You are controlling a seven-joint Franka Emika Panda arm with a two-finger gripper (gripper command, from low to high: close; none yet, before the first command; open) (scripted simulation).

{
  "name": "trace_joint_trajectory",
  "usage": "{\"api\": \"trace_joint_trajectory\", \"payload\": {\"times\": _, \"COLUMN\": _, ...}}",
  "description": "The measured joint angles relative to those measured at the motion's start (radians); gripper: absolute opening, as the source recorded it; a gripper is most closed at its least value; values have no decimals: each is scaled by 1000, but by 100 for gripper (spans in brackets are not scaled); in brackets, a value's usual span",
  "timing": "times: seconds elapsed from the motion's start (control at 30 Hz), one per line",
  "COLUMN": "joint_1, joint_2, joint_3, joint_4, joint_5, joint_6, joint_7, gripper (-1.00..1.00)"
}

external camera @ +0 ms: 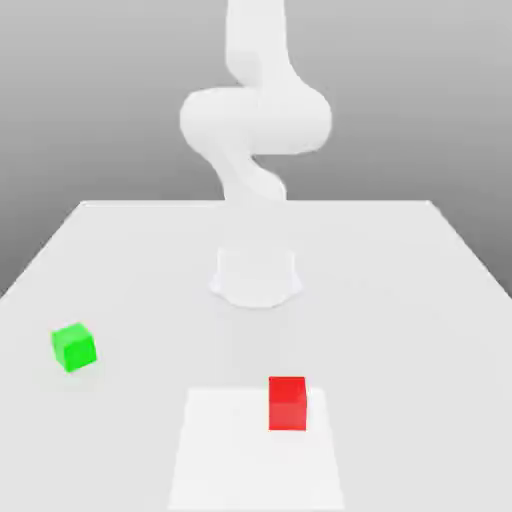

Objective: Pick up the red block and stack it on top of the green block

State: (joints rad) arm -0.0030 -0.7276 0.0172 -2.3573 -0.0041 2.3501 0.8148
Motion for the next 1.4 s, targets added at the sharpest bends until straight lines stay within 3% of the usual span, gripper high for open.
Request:
{"api": "trace_joint_trajectory", "payload": {"times": 0.57, "joint_1": 16, "joint_2": 634, "joint_3": 81, "joint_4": -461, "joint_5": 8, "joint_6": 424, "joint_7": 94, "gripper": 0}}
{"api": "trace_joint_trajectory", "payload": {"times": 0.8, "joint_1": 45, "joint_2": 894, "joint_3": 43, "joint_4": -463, "joint_5": -52, "joint_6": 637, "joint_7": 145, "gripper": 0}}
{"api": "trace_joint_trajectory", "payload": {"times": 0.83, "joint_1": 58, "joint_2": 928, "joint_3": 28, "joint_4": -459, "joint_5": -61, "joint_6": 666, "joint_7": 152, "gripper": -100}}
{"api": "trace_joint_trajectory", "payload": {"times": 1.07, "joint_1": 59, "joint_2": 935, "joint_3": 26, "joint_4": -458, "joint_5": -67, "joint_6": 673, "joint_7": 157, "gripper": -100}}
{"api": "trace_joint_trajectory", "payload": {"times": 1.3, "joint_1": 52, "joint_2": 711, "joint_3": 52, "joint_4": -490, "joint_5": 6, "joint_6": 481, "joint_7": 101, "gripper": -100}}
{"api": "trace_joint_trajectory", "payload": {"times": 1.4, "joint_1": -38, "joint_2": 670, "joint_3": -12, "joint_4": -492, "joint_5": -12, "joint_6": 443, "joint_7": 1, "gripper": -100}}
